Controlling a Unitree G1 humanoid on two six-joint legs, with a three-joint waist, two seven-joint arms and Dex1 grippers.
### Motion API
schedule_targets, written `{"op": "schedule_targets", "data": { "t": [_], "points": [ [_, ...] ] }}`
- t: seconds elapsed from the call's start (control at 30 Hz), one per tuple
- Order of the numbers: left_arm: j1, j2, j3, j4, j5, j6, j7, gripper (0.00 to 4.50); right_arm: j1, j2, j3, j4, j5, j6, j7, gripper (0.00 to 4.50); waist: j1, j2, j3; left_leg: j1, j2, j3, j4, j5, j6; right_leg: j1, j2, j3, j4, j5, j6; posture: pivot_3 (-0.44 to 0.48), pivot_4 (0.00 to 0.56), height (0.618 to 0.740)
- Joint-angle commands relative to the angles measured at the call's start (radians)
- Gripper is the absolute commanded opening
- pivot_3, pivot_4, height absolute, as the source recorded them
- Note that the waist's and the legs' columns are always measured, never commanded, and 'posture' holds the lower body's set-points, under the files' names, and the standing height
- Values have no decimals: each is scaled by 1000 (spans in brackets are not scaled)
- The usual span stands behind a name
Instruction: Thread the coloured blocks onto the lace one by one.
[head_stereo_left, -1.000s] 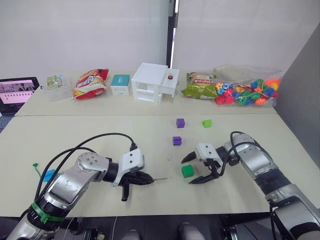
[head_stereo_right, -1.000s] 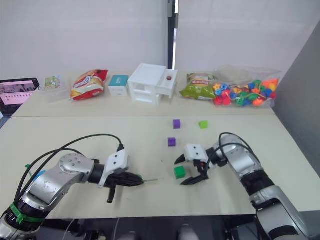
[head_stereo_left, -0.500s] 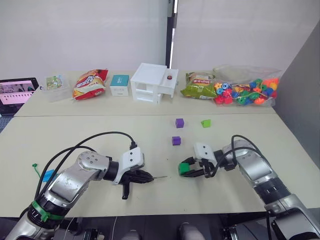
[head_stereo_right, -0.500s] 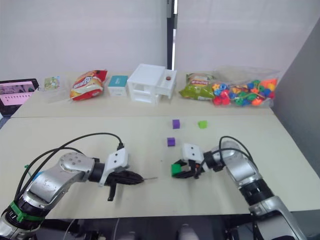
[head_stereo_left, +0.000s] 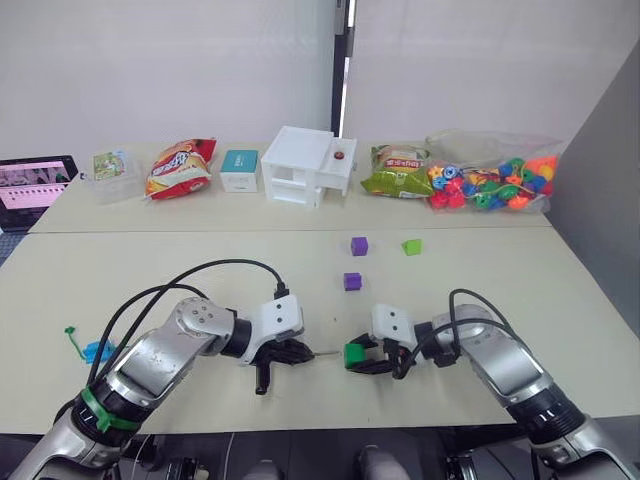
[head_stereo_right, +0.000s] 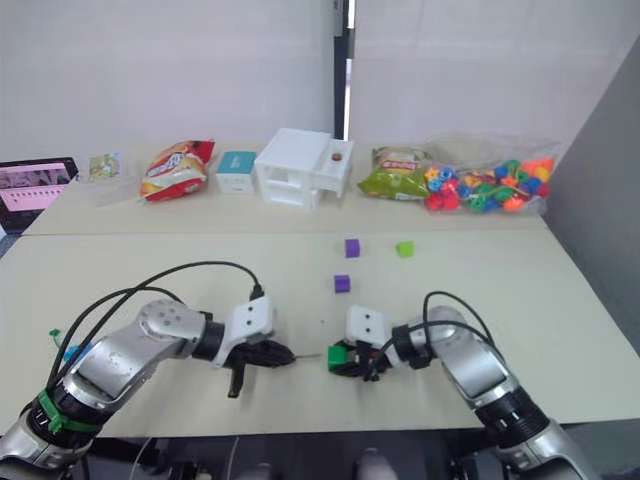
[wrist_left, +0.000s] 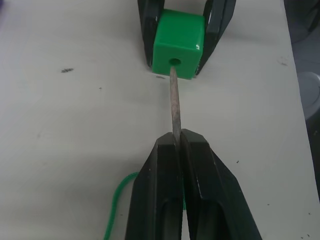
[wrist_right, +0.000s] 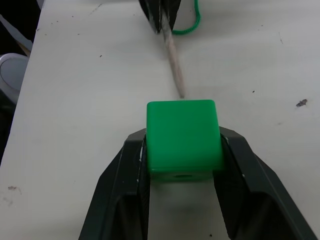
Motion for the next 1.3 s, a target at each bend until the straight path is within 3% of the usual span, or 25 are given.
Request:
{"op": "schedule_targets", "data": {
  "t": [0.03,0.83,1.3],
  "points": [
    [-27,-3,-9,-37,5,33,14,0,-17,8,3,-16,-6,-7,-11,1200,0,0,0,0,0,0,0,0,0,0,0,0,0,0,0,0,150,740],
    [-121,-38,-64,-26,-2,86,-5,0,-29,61,25,-69,-45,60,-62,1200,-1,0,0,1,0,0,0,0,0,0,0,0,1,0,0,0,150,740],
    [-20,-10,-33,2,15,-7,-9,0,2,47,18,-69,-46,54,-59,1200,-1,0,0,2,0,0,0,0,0,1,0,0,1,0,0,0,150,740]
  ]
}}
